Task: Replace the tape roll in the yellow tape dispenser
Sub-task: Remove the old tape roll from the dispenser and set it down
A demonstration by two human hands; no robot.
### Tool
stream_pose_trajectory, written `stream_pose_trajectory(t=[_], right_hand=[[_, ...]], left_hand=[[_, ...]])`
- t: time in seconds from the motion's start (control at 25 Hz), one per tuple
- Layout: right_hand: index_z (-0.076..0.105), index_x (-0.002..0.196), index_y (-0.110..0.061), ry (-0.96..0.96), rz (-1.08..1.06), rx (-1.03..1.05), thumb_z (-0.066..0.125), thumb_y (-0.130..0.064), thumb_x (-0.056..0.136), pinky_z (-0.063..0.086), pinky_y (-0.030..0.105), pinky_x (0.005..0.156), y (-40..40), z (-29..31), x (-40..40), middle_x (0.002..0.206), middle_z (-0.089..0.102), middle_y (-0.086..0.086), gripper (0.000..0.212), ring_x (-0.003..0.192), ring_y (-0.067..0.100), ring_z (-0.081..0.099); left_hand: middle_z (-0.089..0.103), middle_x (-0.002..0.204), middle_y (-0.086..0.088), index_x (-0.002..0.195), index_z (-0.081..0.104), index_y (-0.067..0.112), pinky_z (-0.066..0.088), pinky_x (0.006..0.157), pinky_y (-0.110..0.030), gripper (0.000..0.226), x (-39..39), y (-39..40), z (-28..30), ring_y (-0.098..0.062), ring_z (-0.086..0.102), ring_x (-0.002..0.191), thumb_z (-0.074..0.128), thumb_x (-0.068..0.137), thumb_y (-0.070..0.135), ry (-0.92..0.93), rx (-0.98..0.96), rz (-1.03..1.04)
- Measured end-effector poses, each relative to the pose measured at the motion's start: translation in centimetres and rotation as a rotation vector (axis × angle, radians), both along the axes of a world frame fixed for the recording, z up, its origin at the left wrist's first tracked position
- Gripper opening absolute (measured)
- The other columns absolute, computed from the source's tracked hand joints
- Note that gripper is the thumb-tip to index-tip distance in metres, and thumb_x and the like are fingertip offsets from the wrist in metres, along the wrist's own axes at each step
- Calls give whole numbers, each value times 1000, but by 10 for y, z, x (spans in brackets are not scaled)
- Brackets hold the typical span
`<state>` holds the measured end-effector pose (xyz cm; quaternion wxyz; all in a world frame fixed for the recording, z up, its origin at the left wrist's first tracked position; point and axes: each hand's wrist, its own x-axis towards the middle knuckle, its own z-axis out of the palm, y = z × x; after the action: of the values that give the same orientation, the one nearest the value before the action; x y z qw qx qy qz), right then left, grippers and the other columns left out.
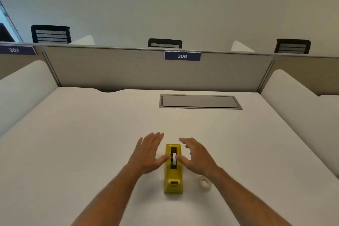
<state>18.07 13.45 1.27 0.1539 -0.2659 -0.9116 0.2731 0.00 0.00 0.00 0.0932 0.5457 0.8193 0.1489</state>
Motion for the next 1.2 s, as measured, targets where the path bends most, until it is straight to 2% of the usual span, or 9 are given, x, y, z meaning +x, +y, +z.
stream_pose_trajectory(t=[0.16, 0.32, 0.72, 1.04, 1.2], right_hand=[[47, 137, -35, -195, 101, 58, 66, -58, 78, 53, 29, 90, -8, -6, -3, 127, 49, -11, 66, 112, 11, 53], [56, 130, -35, -239, 99, 125, 66, -59, 79, 55, 29, 83, -5, -6, -8, 120, 47, -11, 57, 104, 8, 51], [62, 117, -32, -196, 76, 95, 66, -48, 78, 48, 22, 68, -3, -3, -19, 106, 51, -11, 42, 89, 7, 52], [60, 119, -30, -157, 89, 109, 66, -47, 82, 54, 25, 76, -5, -3, -17, 110, 56, -10, 40, 93, 7, 54], [62, 118, -29, -85, 69, 81, 69, -46, 82, 49, 19, 75, -5, -2, -15, 110, 57, -11, 40, 93, 5, 53]], left_hand=[[12, 166, 8, 156, 11, 33, 11, 124, -52, 105, 17, -7, -17, -18, 5, 153, 43, 72, 87, -64, -54, -54], [11, 166, 10, 156, 13, 32, 13, 123, -52, 112, 22, -5, -23, -17, 7, 153, 48, 66, 88, -87, -98, -42], [24, 163, 9, 154, 23, 32, 21, 122, -48, 116, 23, 2, -17, -16, 18, 150, 64, 58, 83, -108, -93, -13], [28, 162, 10, 153, 26, 33, 25, 120, -43, 115, 24, 1, -14, -15, 24, 147, 66, 56, 83, -124, -85, -9], [28, 162, 10, 152, 25, 35, 27, 119, -42, 115, 26, 1, -11, -15, 26, 147, 66, 56, 83, -143, -81, -3]])
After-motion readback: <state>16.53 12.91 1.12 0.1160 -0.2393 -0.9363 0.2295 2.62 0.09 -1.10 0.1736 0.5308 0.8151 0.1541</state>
